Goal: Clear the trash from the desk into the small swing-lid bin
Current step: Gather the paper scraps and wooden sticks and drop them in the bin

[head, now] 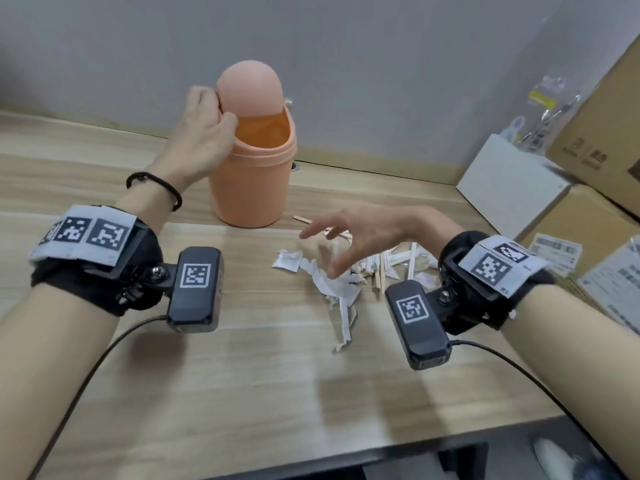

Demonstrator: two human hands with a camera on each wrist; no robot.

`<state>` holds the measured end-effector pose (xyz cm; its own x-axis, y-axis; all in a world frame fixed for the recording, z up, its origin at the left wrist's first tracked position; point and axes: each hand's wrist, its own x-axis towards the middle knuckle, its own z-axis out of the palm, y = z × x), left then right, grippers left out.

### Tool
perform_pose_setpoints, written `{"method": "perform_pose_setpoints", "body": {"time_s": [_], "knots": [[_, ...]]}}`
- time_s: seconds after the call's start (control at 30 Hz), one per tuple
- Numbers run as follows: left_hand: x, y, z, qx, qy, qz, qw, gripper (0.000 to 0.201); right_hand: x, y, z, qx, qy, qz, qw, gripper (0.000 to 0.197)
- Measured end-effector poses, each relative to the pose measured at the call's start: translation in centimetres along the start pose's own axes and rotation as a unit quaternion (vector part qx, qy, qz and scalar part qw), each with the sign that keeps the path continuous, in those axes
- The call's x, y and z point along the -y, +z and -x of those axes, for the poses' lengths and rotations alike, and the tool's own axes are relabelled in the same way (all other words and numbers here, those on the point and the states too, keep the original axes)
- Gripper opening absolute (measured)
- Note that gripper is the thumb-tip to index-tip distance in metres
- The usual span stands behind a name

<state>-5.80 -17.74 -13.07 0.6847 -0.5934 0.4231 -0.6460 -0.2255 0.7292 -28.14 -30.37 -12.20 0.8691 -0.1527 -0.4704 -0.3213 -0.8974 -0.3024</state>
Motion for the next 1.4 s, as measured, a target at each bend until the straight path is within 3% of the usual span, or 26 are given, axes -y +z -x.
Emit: {"method": "perform_pose_setpoints", "body": {"time_s": [0.13, 0.23, 0.37, 0.57, 0.77, 0.87, 1.0, 1.2, 1.4], "knots": [[0.2, -1.1, 0.1, 0.010, -0.019, -0.012, 1.000, 0.031, 1.2, 0.5, -0.3, 0.056, 0.007, 0.046, 0.997, 0.098], [0.4, -1.2, 0.3, 0.004, -0.017, 0.005, 1.000, 0.020, 1.5, 1.4, -1.1, 0.062, 0.007, 0.129, 0.990, 0.100], [0.6, -0.7, 0.8, -0.007, -0.007, 0.026, 1.000, 0.015, 1.5, 2.0, -1.8, 0.041, 0.022, 0.138, 0.989, 0.074], [0.5, -0.4, 0.8, -0.007, 0.002, 0.013, 1.000, 0.016, 0.8, 2.1, -2.7, -0.070, 0.006, 0.066, 0.995, 0.017], [0.3, -0.3, 1.0, -0.020, 0.008, 0.006, 1.000, 0.015, 0.5, 1.3, -3.3, -0.201, -0.012, -0.101, 0.974, 0.008], [0.3, -0.4, 0.9, -0.016, 0.008, 0.001, 1.000, 0.016, 0.2, 0.8, -2.8, -0.256, -0.031, -0.246, 0.935, 0.002], [0.2, -0.2, 0.9, -0.020, 0.010, 0.003, 1.000, 0.016, 0.3, -0.6, -2.8, -0.372, -0.051, -0.414, 0.830, 0.009], [0.0, 0.0, 1.0, -0.014, 0.012, 0.015, 1.000, 0.016, 3.2, -3.8, -4.9, -0.534, -0.064, -0.422, 0.730, 0.009], [0.2, 0.0, 1.0, -0.005, 0.012, 0.033, 0.999, 0.015, 6.7, -4.8, -7.1, -0.608, -0.094, -0.408, 0.674, 0.007]]}}
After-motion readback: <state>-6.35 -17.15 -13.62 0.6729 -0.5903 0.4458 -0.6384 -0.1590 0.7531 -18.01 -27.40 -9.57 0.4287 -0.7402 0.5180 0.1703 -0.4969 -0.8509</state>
